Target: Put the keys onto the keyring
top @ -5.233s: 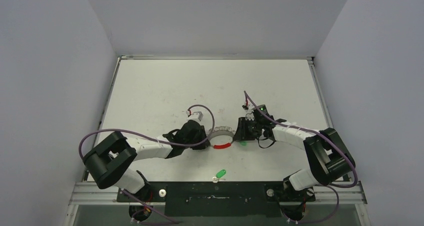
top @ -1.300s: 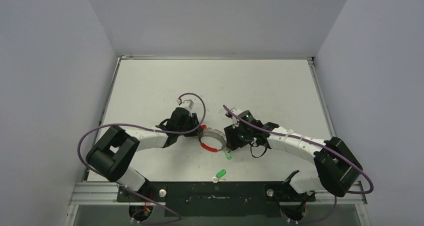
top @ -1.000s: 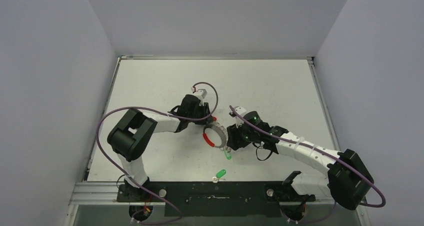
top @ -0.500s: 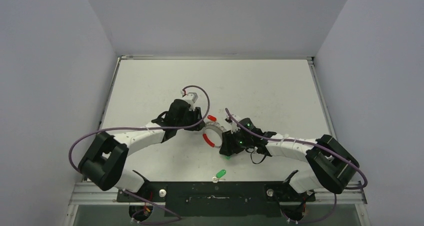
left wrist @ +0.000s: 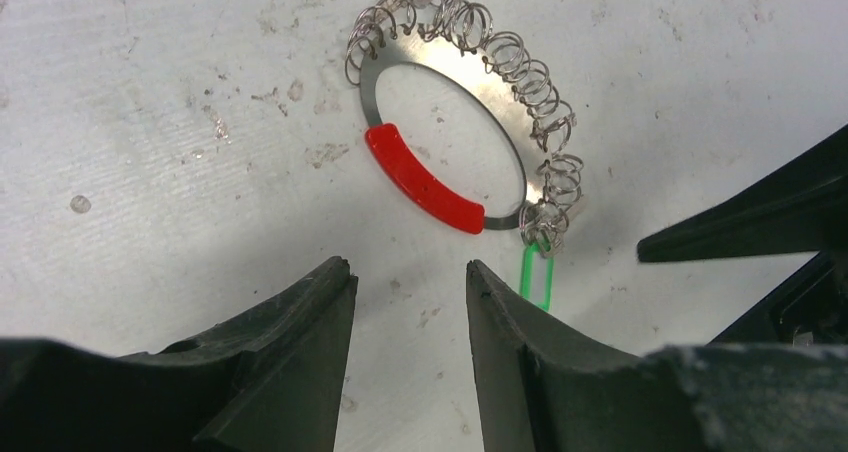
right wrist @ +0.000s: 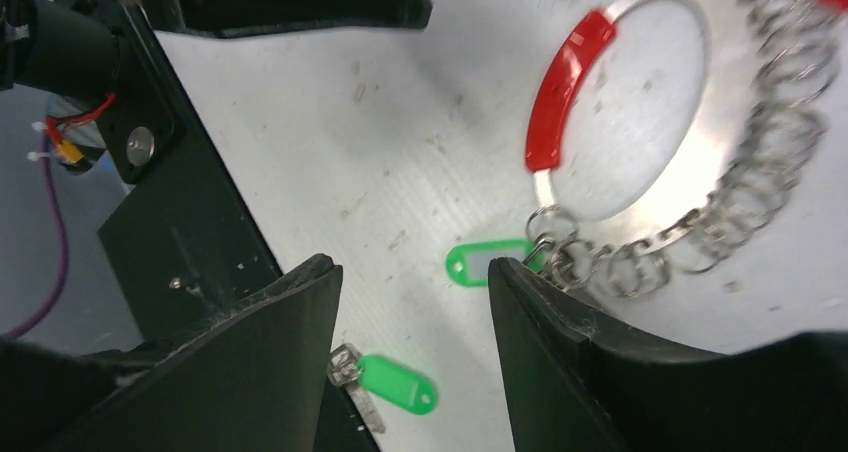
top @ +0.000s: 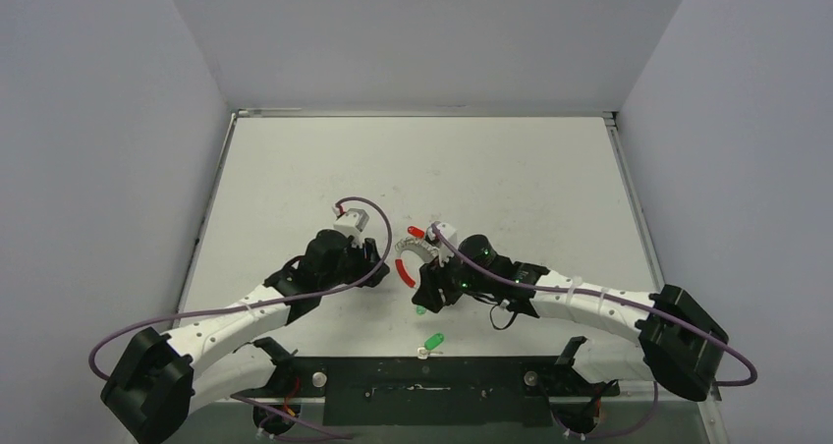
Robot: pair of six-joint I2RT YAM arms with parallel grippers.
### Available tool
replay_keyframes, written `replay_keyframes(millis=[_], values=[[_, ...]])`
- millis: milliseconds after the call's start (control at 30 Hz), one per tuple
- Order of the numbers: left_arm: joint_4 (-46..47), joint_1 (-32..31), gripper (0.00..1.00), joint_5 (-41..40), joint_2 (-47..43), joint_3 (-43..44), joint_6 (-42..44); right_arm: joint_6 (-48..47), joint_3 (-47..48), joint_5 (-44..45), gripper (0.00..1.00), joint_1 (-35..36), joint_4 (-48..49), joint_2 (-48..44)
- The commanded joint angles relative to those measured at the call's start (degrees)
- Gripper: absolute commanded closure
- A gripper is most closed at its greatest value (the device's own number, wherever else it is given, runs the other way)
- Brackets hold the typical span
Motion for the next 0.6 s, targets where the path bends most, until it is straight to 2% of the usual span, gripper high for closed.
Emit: replay_keyframes(millis=[0, 100, 300, 567], values=[[1.1, -0.7, 0.57, -1.2, -5.8, -2.8, -0.7, -19.6, 2.6, 6.6, 0.43, -0.3, -3.1, -3.5], [1.4, -0.9, 0.57, -1.2, -9.1, -4.3, -1.0, -26.5, 2.5, 9.4, 0.43, 0.1, -4.0, -3.2], [0.6, -1.1, 0.56, -1.2, -13.0, -5.9, -1.5, -39.3, 1.9, 9.4, 0.47, 1.3, -7.6, -2.9], [0.6, -1.1, 0.56, -1.2, -13.2, -6.2, -2.1, -47.4, 2.6, 12.1, 0.54, 2.2, -6.9, -0.1]])
